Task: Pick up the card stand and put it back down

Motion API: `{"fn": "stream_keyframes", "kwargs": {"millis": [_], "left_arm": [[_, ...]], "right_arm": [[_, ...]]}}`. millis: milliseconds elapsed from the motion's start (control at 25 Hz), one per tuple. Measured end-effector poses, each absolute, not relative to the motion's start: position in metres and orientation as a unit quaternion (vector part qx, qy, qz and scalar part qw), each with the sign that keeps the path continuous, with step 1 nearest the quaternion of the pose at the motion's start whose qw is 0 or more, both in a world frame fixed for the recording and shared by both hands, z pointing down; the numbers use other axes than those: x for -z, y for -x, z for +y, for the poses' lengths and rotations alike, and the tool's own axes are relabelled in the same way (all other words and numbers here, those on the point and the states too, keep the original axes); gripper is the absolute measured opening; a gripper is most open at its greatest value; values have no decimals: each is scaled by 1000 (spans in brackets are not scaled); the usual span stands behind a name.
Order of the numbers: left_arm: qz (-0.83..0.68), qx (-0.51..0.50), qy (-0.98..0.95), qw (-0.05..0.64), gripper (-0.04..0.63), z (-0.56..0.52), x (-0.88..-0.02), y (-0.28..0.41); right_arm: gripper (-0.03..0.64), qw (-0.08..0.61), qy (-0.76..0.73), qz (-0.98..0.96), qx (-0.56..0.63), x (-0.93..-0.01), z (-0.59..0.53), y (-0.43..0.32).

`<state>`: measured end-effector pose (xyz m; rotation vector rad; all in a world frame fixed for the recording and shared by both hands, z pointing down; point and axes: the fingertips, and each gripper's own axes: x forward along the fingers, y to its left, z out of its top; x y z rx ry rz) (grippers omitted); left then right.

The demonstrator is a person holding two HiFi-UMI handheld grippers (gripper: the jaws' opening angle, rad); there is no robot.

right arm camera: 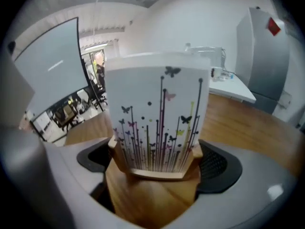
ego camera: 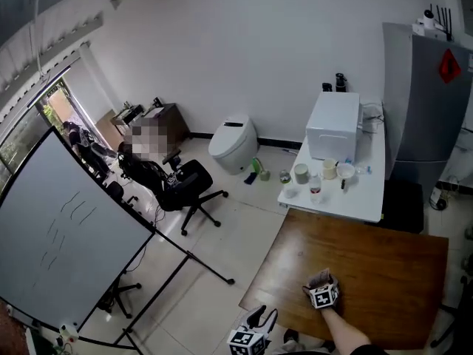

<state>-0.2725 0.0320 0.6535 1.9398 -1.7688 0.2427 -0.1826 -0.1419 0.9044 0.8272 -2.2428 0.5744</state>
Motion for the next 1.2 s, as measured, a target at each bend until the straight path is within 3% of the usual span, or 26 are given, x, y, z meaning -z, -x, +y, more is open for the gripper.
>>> {"fn": "stream_keyframes", "kwargs": {"millis": [120, 280, 440, 600, 1200], "left_arm": [[-602, -80, -759, 236, 158, -2, -652, 238], [-552, -66, -801, 222, 158, -43, -658, 202], [-508, -44, -833, 213, 158, -77, -639, 160], [-487, -35, -851, 194, 158, -84, -620, 141], [-497, -30, -847, 186, 155, -87, -610, 139]], "right_arm": [[524, 253, -374, -849, -274, -862, -116, 105], [334, 137, -490, -818, -270, -766, -71, -33], [122, 83, -595, -772, -208, -678, -47, -131], [0, 53, -646, -746, -151, -616, -35, -175], [0, 43, -666, -735, -125, -595, -45, -190]]}}
